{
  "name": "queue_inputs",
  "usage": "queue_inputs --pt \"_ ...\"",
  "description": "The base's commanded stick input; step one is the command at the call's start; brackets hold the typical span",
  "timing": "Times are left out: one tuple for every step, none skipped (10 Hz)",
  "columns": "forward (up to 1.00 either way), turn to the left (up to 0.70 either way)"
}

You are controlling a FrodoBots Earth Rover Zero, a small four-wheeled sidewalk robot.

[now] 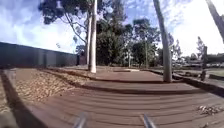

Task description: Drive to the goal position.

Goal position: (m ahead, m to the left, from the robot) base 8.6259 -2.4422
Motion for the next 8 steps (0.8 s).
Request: queue_inputs --pt "0.7 -0.35" --pt "0.7 -0.35" --pt "0.7 -0.35" --pt "0.7 -0.35" --pt "0.7 -0.35" --pt "0.7 -0.22" --pt "0.7 -0.08" --pt "0.7 0.0"
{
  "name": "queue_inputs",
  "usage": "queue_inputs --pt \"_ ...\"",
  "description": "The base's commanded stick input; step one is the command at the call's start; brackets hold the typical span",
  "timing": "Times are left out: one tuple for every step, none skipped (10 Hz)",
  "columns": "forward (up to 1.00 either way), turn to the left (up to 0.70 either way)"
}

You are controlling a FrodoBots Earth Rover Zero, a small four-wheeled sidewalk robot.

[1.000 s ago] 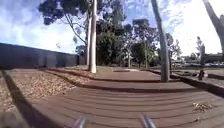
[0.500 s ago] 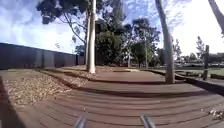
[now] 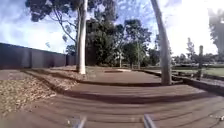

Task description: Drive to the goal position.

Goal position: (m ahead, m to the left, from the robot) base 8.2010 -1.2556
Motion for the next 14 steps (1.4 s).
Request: queue_inputs --pt "0.7 0.0" --pt "0.7 0.0" --pt "0.7 0.0" --pt "0.7 0.0" --pt "0.7 0.0" --pt "0.7 0.0" --pt "0.7 0.0" --pt "0.7 0.0" --pt "0.7 0.0" --pt "0.7 0.0" --pt "0.7 0.0" --pt "0.7 0.0" --pt "0.7 0.0" --pt "0.7 0.0"
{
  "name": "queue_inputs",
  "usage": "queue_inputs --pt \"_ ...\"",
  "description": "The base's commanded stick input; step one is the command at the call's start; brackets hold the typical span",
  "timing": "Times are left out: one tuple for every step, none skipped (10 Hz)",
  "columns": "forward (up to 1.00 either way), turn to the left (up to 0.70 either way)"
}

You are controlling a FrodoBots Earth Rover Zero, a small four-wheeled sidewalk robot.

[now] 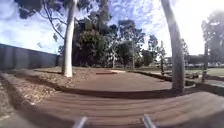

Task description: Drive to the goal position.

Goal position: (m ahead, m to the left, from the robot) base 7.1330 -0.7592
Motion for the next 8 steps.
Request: queue_inputs --pt "0.7 -0.35" --pt "0.7 -0.35" --pt "0.7 -0.35" --pt "0.7 -0.35" --pt "0.7 -0.35" --pt "0.7 -0.35" --pt "0.7 -0.35" --pt "0.7 -0.24"
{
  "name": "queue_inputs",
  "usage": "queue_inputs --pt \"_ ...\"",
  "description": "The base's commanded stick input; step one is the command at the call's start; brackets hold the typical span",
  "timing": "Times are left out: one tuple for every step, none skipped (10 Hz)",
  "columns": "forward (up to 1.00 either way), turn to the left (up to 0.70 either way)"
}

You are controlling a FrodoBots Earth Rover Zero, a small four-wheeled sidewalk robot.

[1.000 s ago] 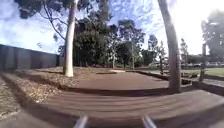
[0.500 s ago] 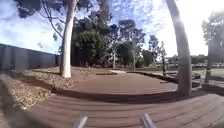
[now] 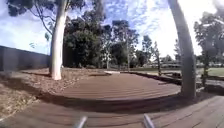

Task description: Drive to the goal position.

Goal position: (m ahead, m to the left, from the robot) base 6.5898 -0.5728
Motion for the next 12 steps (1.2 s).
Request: queue_inputs --pt "0.7 -0.09" --pt "0.7 0.0" --pt "0.7 0.0" --pt "0.7 0.0" --pt "0.7 0.0" --pt "0.7 0.0" --pt "0.7 0.0" --pt "0.7 0.0" --pt "0.7 0.0" --pt "0.7 0.0" --pt "0.7 0.0" --pt "0.7 0.0"
